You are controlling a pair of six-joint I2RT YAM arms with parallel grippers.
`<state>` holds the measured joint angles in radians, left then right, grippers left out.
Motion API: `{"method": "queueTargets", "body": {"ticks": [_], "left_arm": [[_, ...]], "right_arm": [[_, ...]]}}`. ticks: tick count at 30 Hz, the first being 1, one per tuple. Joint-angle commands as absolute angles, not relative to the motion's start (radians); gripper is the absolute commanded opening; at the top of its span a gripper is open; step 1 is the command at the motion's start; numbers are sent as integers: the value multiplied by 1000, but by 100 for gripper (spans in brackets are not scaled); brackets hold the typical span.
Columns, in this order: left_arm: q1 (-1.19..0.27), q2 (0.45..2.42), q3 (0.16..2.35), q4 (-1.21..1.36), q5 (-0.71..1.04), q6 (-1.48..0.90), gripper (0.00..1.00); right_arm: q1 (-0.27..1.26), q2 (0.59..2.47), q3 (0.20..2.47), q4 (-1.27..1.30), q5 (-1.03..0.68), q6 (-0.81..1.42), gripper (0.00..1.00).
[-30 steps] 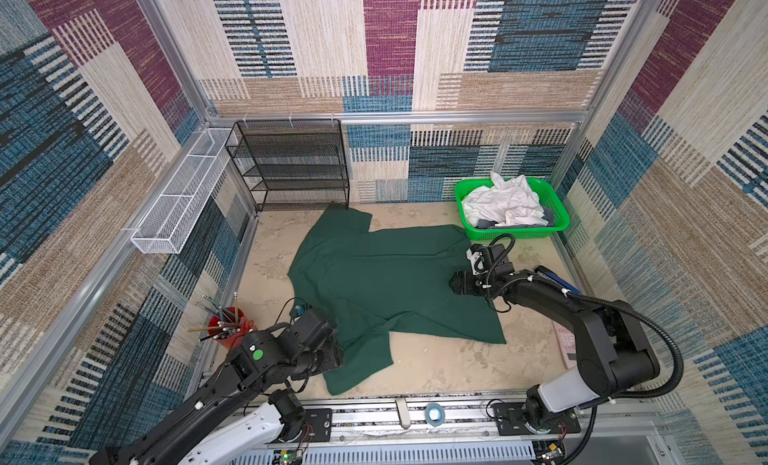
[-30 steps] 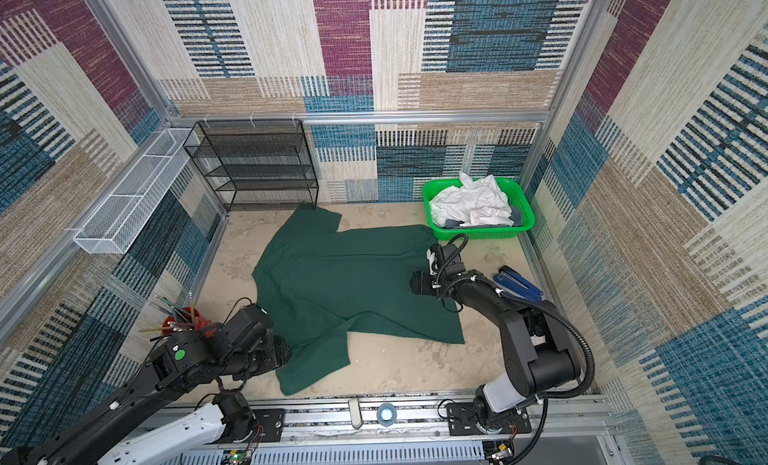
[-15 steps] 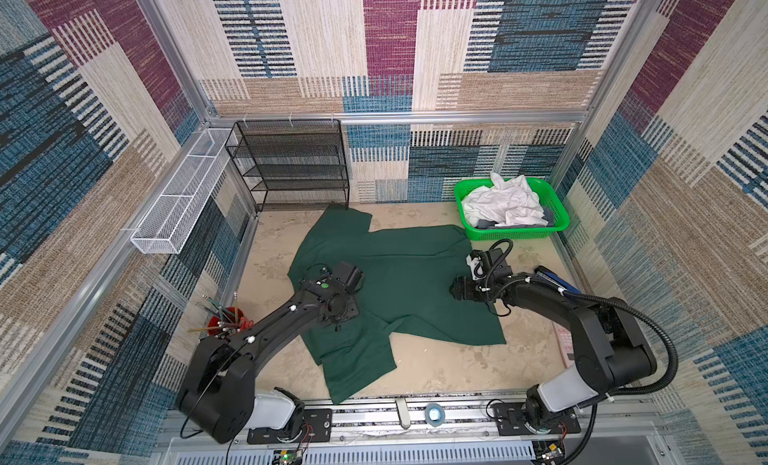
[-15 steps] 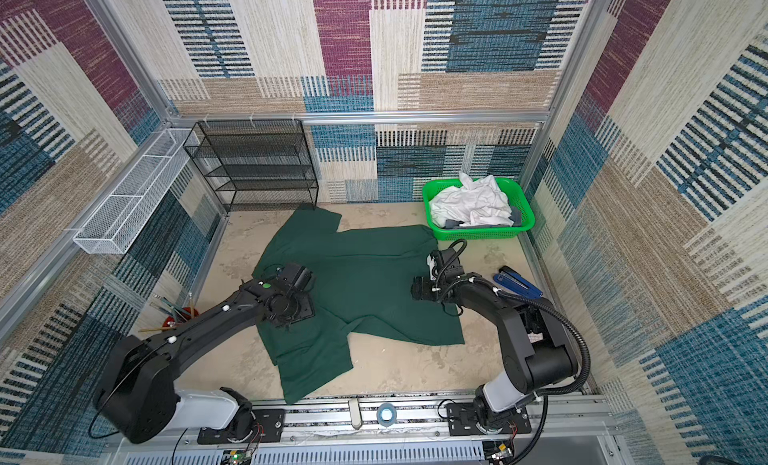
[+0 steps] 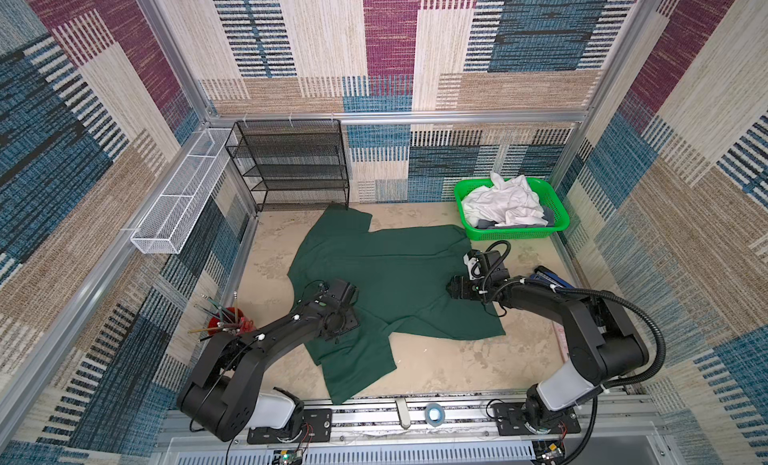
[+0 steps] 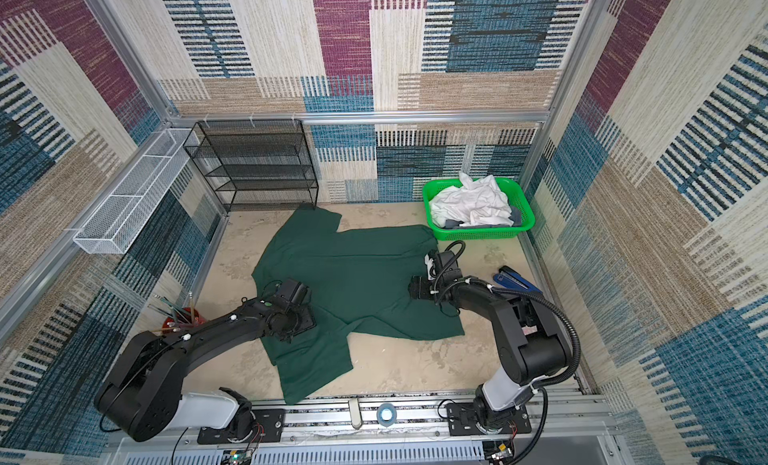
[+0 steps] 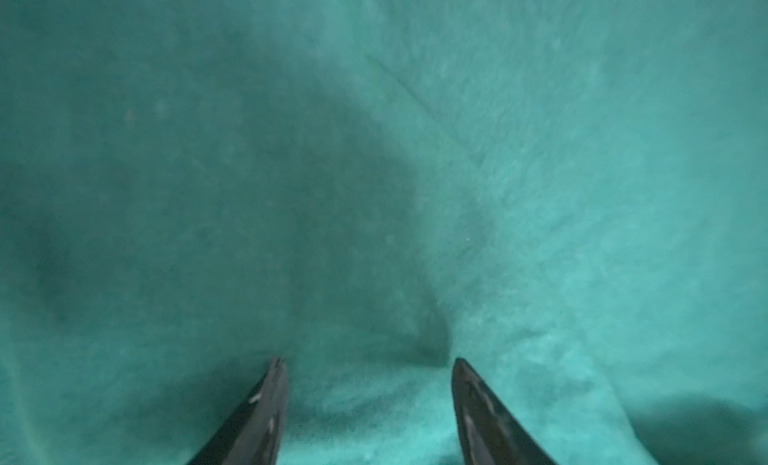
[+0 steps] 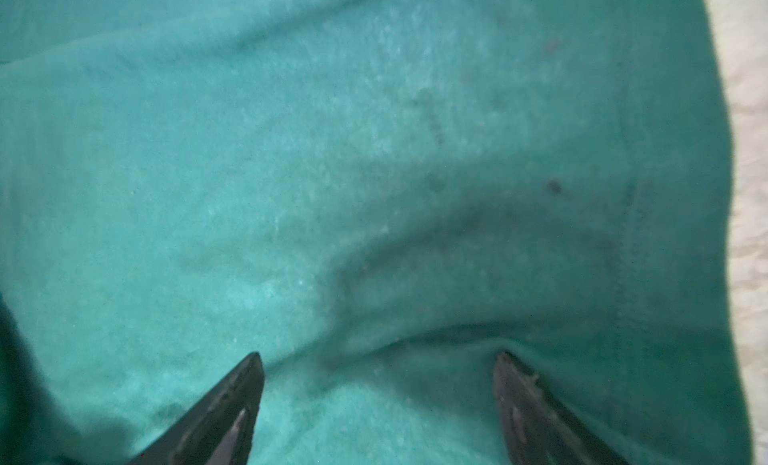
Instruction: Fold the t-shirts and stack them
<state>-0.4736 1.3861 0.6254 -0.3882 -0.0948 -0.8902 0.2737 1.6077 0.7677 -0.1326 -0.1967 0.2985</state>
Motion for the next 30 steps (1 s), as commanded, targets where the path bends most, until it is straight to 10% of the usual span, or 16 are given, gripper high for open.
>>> {"method": "queueTargets", "body": {"ticks": [1,15,30], "left_arm": [[-456,1339,548,-583,-84,-978,65],[-449,1052,620,-739,-144,-860,65],[-304,1816,1238,-600,-131,-544,66]], "right_arm": [[273,1597,726,-264,-144,356,88],[346,1314,626,-415,-56,499,87],[357,1777,1050,-220,-193,342,87]]}}
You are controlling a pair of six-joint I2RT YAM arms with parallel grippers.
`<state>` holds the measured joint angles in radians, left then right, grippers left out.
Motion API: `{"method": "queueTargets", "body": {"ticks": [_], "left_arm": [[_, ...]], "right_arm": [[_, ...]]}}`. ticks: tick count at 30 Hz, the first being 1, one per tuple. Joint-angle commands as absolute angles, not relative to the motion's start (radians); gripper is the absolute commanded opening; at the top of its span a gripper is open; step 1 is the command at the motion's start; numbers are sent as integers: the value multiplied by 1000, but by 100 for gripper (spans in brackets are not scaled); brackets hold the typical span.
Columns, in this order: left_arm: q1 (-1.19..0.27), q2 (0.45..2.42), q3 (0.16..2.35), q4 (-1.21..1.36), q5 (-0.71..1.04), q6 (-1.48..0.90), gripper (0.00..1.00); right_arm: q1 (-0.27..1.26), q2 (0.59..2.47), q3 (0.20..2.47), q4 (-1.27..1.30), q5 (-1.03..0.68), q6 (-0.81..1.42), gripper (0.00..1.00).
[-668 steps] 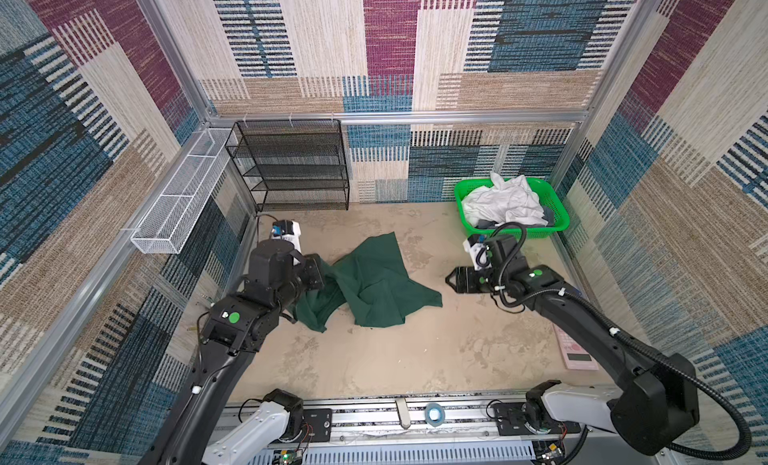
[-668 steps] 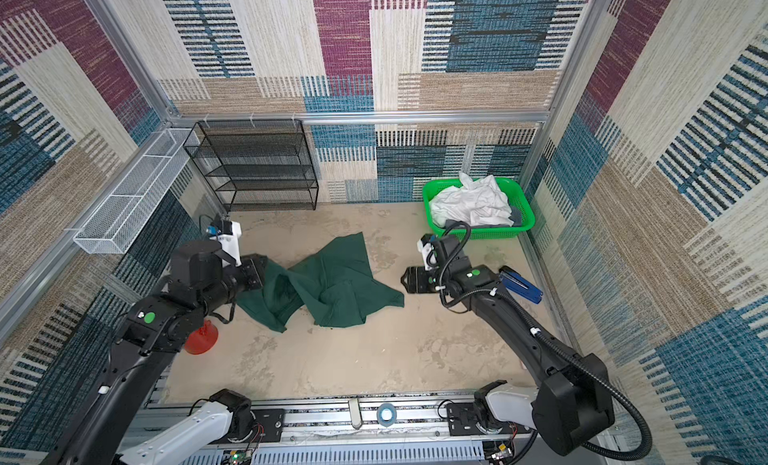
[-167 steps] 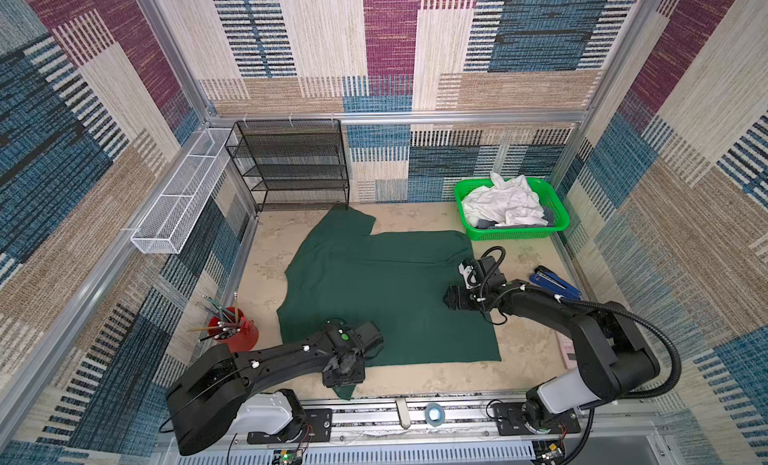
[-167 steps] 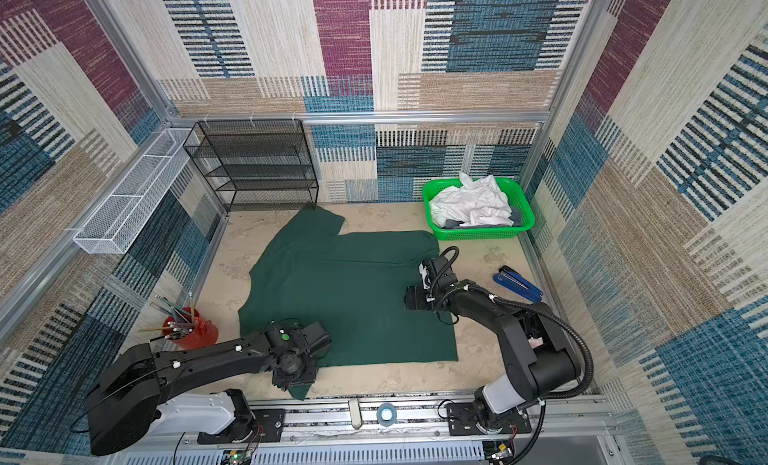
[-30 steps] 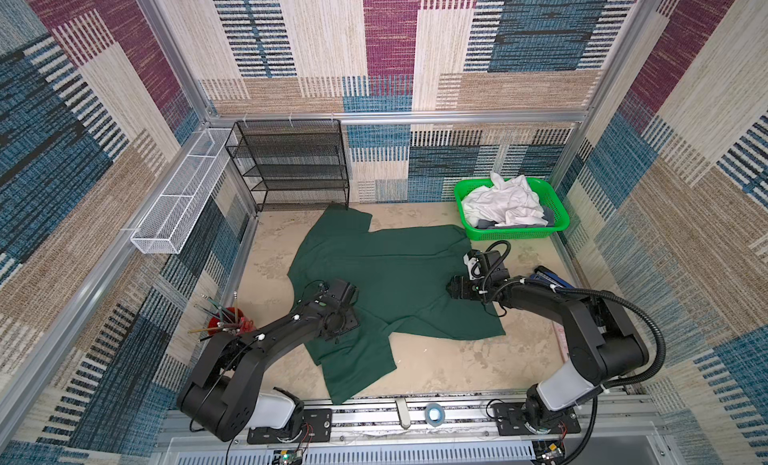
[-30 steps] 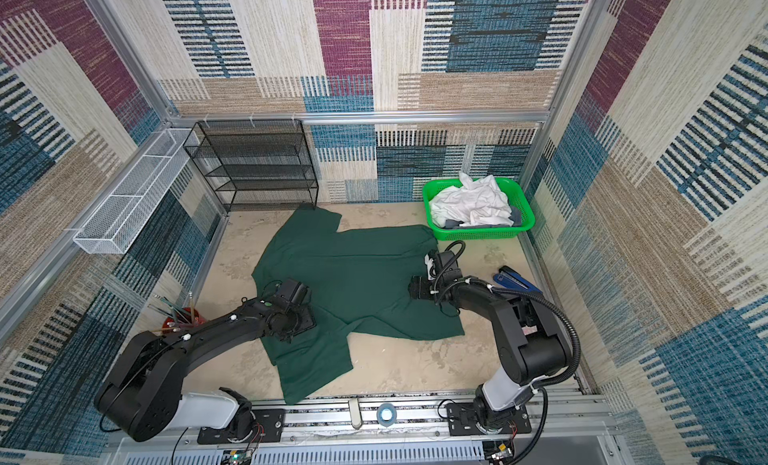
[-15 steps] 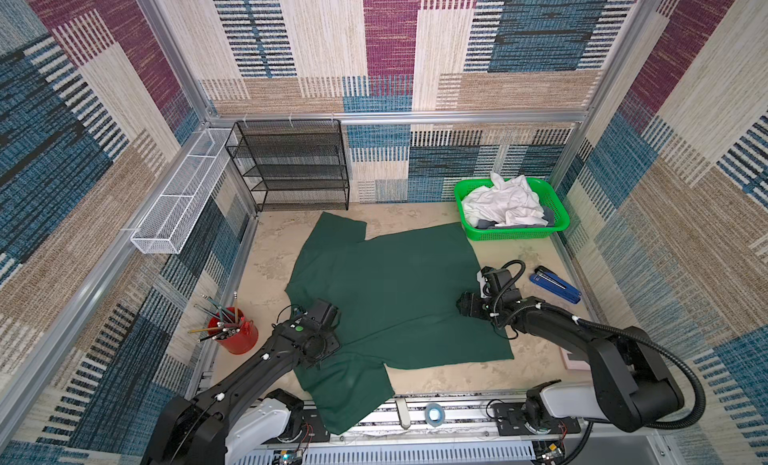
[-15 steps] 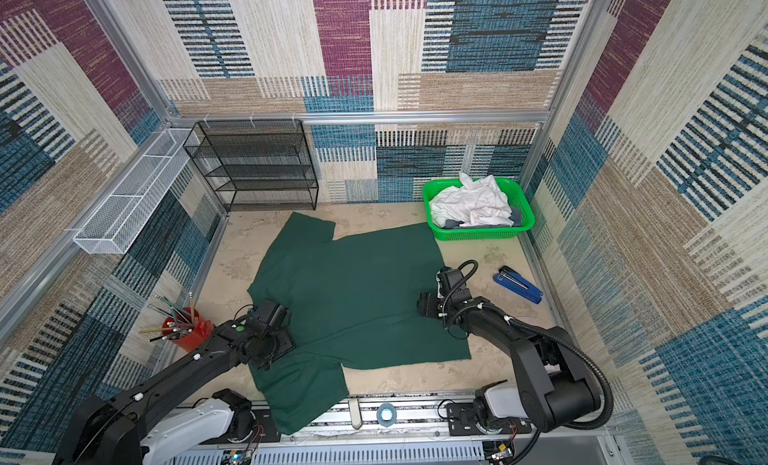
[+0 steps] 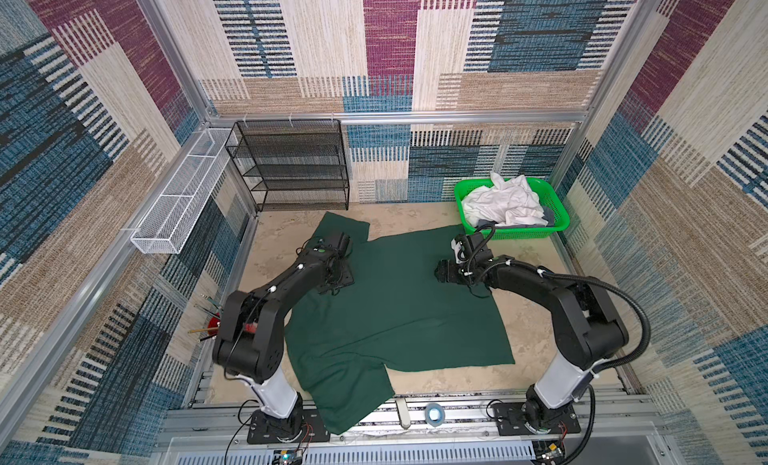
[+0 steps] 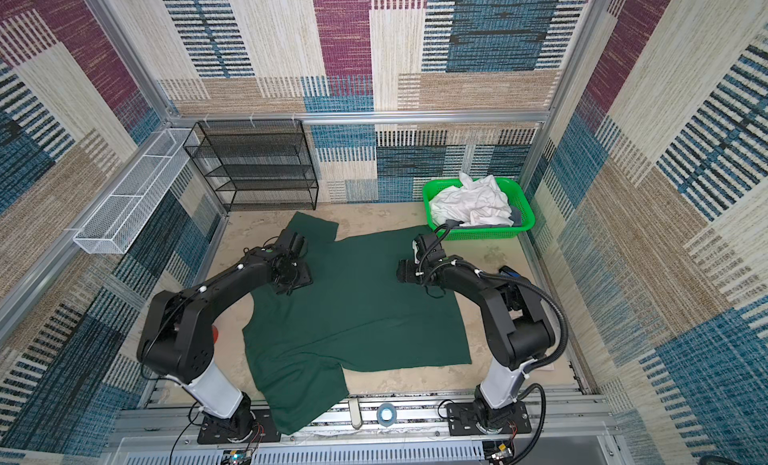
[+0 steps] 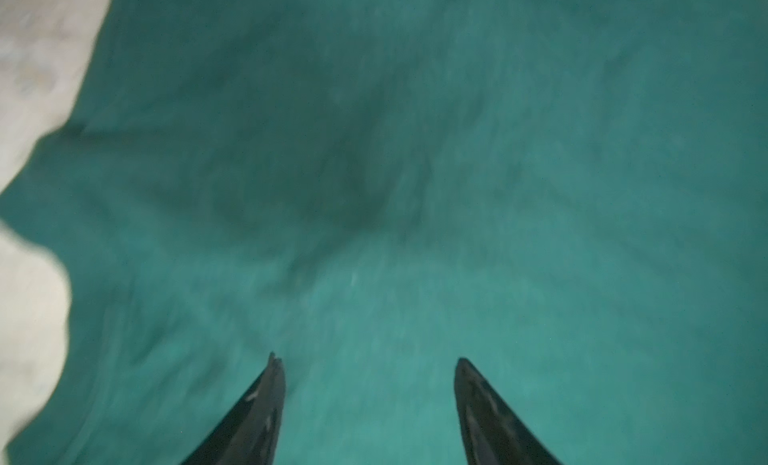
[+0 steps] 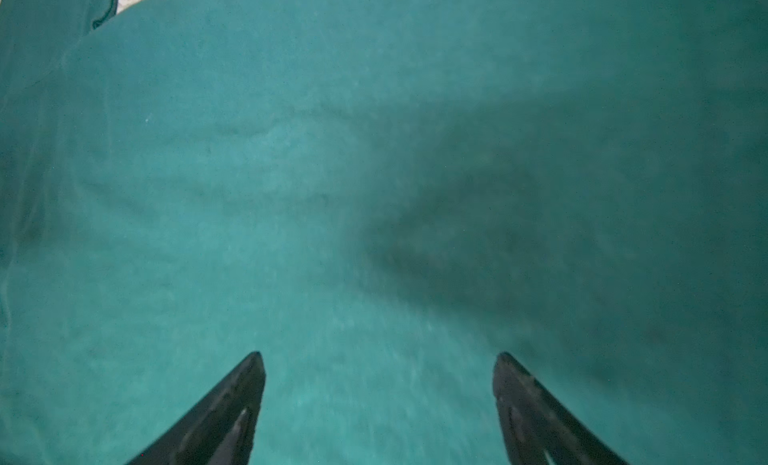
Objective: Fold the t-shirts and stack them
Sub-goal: 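Move both grippers to the shirt's far corners and grasp them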
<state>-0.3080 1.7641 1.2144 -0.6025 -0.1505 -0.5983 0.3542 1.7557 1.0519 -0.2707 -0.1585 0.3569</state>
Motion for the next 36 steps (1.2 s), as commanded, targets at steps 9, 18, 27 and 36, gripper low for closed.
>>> {"method": "queueTargets", "body": {"ticks": [9,18,27,36], "left_arm": [[-275,1810,1058,-541,-85,-602,66],[-273,1514,789,-632,-79,-655,65],[-261,1418,1009,-653,-127,-503,64],[-97,1838,1436,-547,-42,-421,54]], "right_arm": [[388,1719,873,-222,-176,361,87],[472,1514,720,-276,-187,429,87],[405,1547,1027,-407,-86,316,86],[312,1847,1300,-302,86,242,79]]}}
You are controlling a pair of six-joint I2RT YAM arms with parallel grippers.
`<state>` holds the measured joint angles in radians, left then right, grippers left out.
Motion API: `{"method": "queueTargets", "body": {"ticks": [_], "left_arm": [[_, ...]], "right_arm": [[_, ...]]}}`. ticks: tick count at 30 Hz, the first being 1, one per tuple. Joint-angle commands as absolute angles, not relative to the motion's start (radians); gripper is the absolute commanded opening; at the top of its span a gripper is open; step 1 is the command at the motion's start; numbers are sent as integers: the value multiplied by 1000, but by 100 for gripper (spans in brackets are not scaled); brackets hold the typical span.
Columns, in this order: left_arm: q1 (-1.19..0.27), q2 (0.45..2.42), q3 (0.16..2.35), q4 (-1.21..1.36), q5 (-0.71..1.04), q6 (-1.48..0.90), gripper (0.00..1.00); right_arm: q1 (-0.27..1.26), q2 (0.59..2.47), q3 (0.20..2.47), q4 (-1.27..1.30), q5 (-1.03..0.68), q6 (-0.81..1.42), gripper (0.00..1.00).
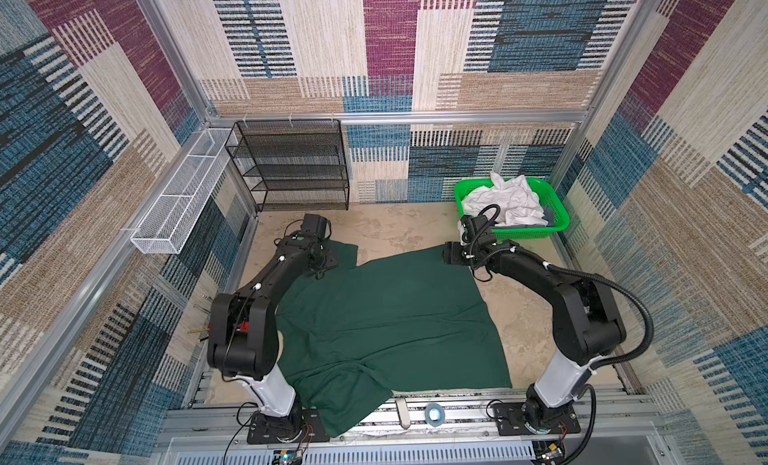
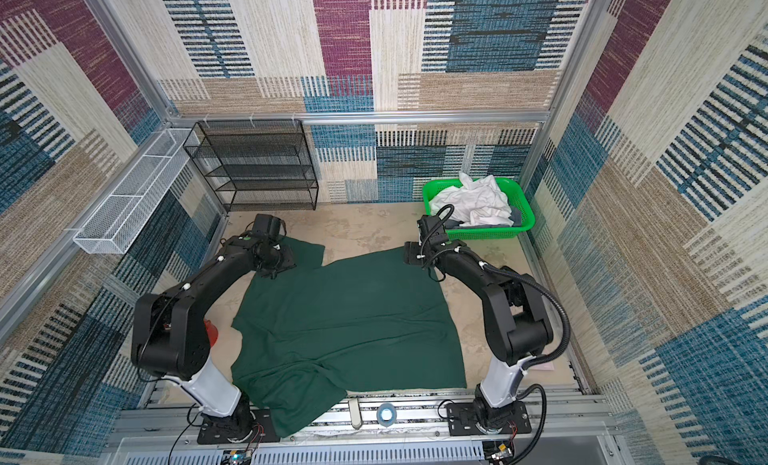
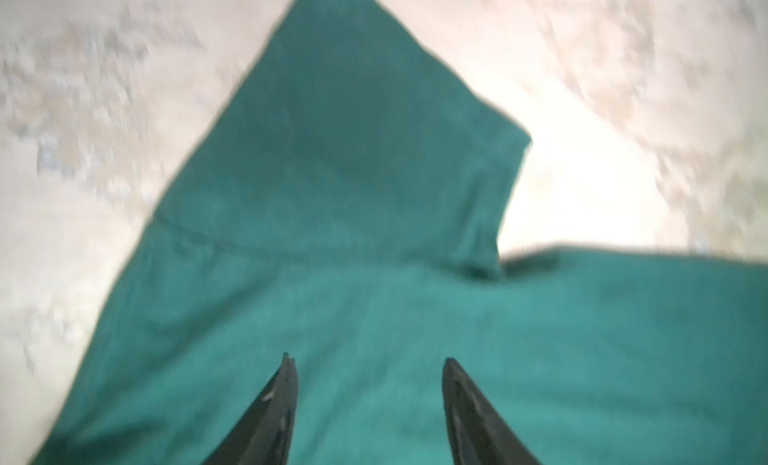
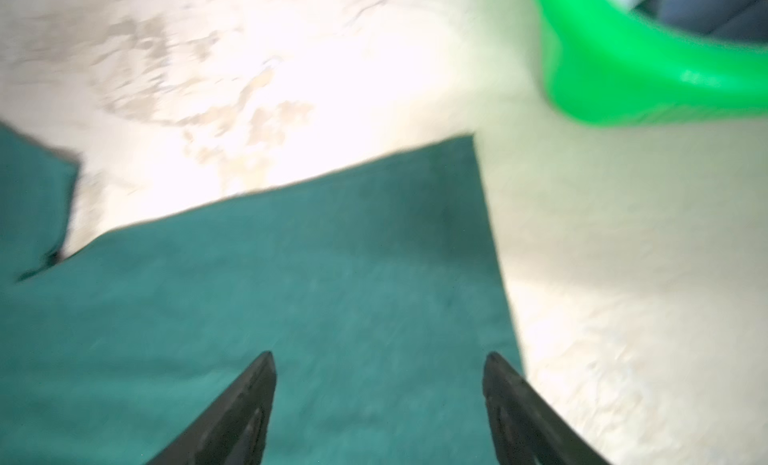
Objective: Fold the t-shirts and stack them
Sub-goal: 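Move both grippers to the shirt's far corners and grasp them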
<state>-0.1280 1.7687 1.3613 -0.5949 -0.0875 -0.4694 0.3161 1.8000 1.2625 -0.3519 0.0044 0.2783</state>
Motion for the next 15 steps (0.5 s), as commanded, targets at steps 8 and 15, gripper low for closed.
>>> {"method": "queueTargets", "body": {"ticks": [8,15], "left_arm": [[-17,2134,1744,-586,-22,-449,51],[27,2330,1952,-678,-3,-508,51]], "right_arm": [[302,1991,1408,-289,127,236,79],[299,2051,1442,-292,115,241,79]]}}
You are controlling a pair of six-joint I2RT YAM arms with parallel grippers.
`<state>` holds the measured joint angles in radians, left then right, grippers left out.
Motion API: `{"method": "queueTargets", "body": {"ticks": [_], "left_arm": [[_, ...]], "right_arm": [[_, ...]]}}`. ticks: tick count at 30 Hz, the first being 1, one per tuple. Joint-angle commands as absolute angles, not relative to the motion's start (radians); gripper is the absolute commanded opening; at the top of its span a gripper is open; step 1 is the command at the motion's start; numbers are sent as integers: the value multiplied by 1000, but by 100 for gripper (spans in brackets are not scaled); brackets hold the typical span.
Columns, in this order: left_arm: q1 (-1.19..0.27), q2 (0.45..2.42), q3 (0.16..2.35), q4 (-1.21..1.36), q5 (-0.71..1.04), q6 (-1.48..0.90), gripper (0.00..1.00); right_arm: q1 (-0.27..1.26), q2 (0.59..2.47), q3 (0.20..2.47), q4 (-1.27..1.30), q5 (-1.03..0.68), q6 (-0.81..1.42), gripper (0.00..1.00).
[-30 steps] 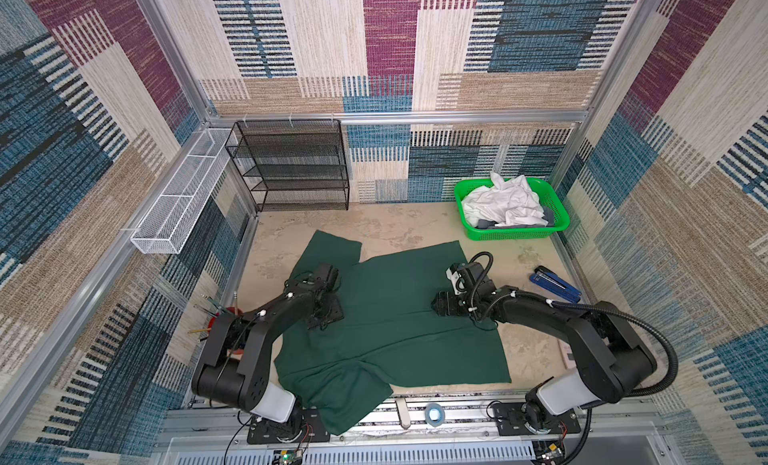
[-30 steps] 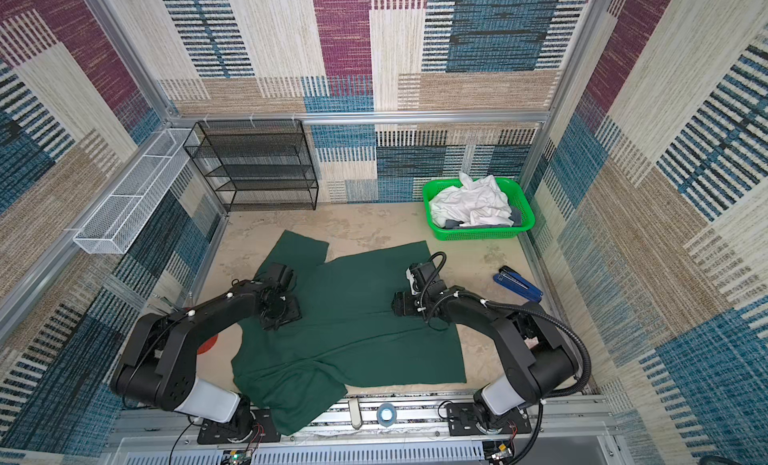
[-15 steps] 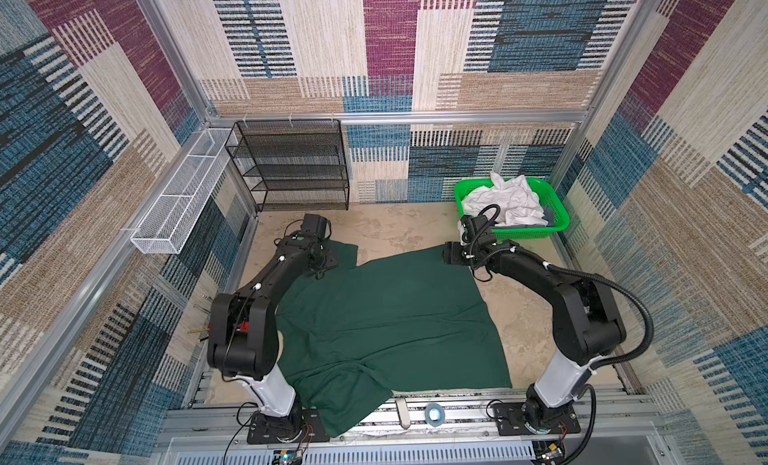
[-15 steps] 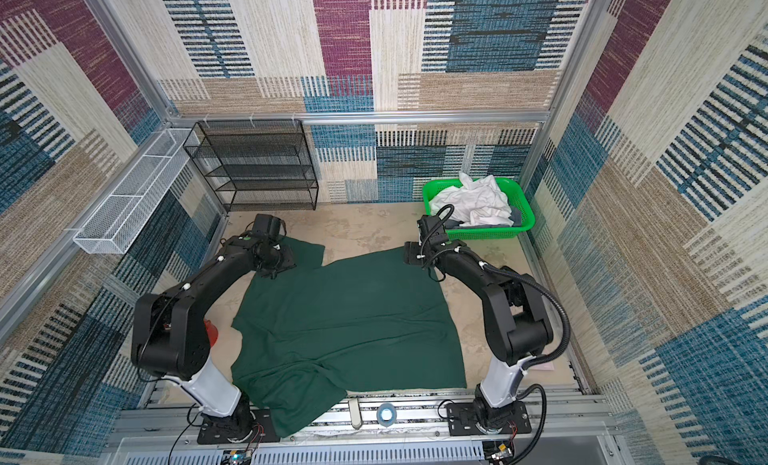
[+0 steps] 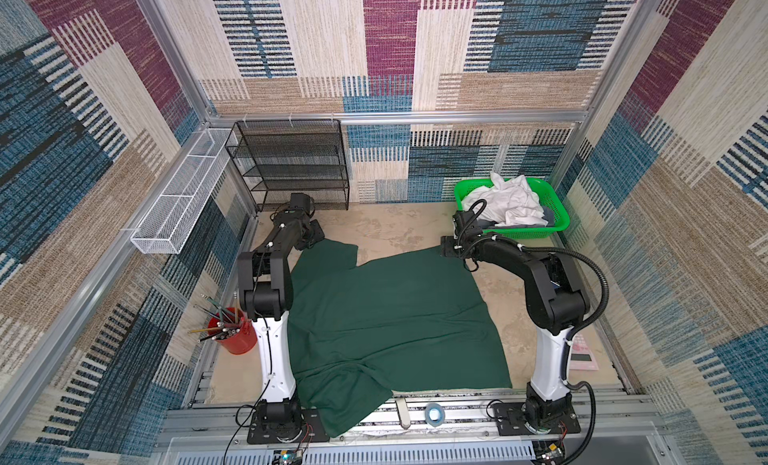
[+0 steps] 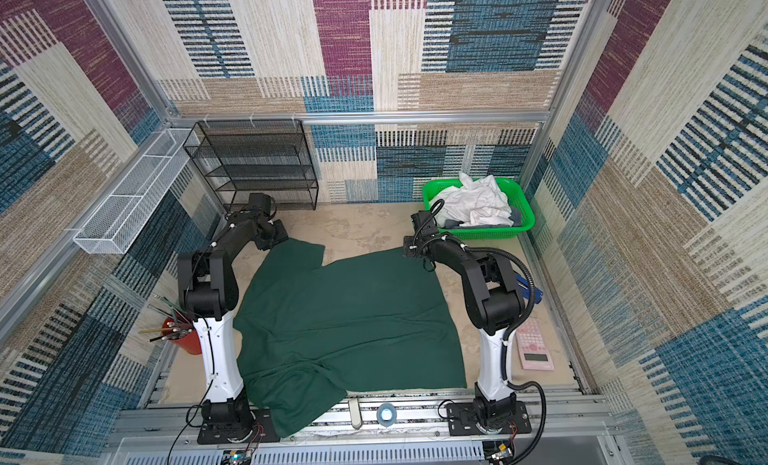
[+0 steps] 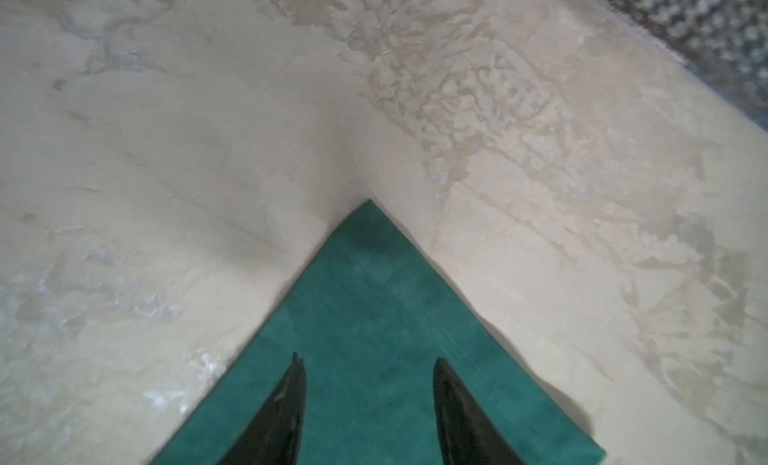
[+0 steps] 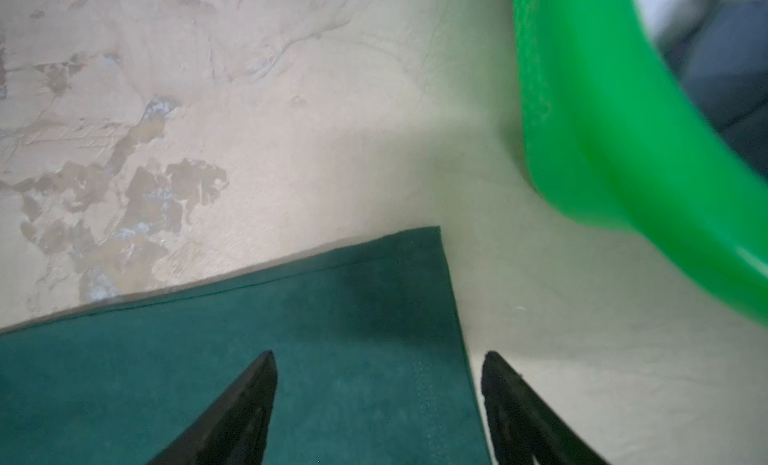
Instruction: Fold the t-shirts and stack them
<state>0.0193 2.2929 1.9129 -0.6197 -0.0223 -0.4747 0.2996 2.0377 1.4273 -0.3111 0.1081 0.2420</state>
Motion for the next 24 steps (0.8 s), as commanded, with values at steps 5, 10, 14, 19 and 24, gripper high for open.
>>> {"method": "queueTargets", "body": {"ticks": [5,10,14,19,24], "left_arm": [[35,2412,2027,-712,11,-517,52],[36,2465,2076,-768,13,-516,51],[38,2453,2060,-808,-15,-526,32],[62,2364,1940,-781,-40,-520,1],[101,2272,1801,-733,-35,-504,0]], "right_arm": [[293,2063,1445,-285,124,242,79],[289,2061,1455,-295,126,245,79],[288,2048,1451,-298,117,248,78],[288,2032,1441,-304,105,243,78],[288,2025,1440,-307,80,242,78]]}}
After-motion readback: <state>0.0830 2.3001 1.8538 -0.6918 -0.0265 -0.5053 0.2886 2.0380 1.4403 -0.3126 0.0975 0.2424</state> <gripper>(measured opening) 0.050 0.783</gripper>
